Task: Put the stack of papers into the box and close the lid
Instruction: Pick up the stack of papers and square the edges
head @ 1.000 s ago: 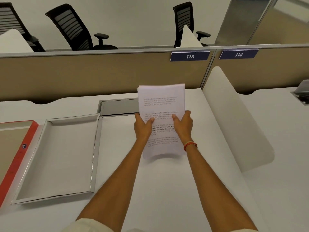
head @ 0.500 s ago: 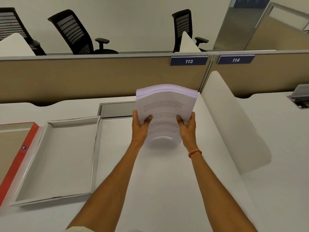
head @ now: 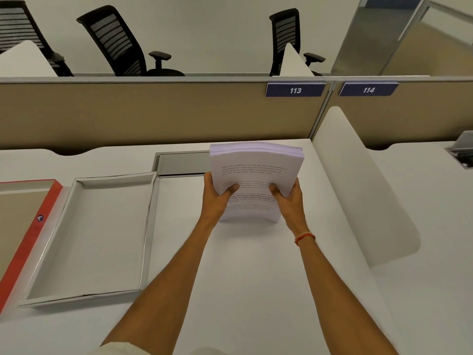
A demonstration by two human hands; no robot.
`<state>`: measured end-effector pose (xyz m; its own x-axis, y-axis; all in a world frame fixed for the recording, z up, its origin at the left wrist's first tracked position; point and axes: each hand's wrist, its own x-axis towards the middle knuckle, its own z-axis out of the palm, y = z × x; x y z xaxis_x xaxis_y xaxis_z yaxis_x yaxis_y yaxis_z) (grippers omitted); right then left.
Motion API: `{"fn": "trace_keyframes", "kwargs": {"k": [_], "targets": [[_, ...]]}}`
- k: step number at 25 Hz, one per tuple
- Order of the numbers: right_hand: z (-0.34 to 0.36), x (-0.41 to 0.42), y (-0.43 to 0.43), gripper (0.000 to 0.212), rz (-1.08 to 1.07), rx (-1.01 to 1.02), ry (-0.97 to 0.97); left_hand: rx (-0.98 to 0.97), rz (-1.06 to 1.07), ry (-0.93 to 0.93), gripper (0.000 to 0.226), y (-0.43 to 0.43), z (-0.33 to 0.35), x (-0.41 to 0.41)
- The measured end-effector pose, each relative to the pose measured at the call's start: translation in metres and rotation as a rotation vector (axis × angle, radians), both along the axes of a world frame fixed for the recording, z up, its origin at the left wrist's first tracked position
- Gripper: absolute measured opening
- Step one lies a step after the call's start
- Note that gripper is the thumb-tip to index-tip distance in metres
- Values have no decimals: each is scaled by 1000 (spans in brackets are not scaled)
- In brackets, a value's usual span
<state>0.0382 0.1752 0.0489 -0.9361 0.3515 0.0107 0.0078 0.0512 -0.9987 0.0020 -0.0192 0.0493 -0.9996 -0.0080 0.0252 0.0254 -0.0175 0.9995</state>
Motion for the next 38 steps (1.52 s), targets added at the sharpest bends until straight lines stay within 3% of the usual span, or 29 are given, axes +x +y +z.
{"fn": "trace_keyframes", "kwargs": {"k": [3,12,22,36,38], "targets": [[4,-3,3,59,-5,27,7,-18,-13,-6,64,-4,-2,-4],[0,-1,2,58,-11,-1,22,-16,-45,-31,69,-11,-11,-10],[-3,-6,-5,49,-65,-8,9,-6,18,-88,44,-7,-15,-15],[33,-27,-39,56,-64,112,-137,-82,123,-110,43,-37,21,-16],[38,-32,-46,49,-66,130,-188,-117,144,-129,45,-44,24,-17]]}}
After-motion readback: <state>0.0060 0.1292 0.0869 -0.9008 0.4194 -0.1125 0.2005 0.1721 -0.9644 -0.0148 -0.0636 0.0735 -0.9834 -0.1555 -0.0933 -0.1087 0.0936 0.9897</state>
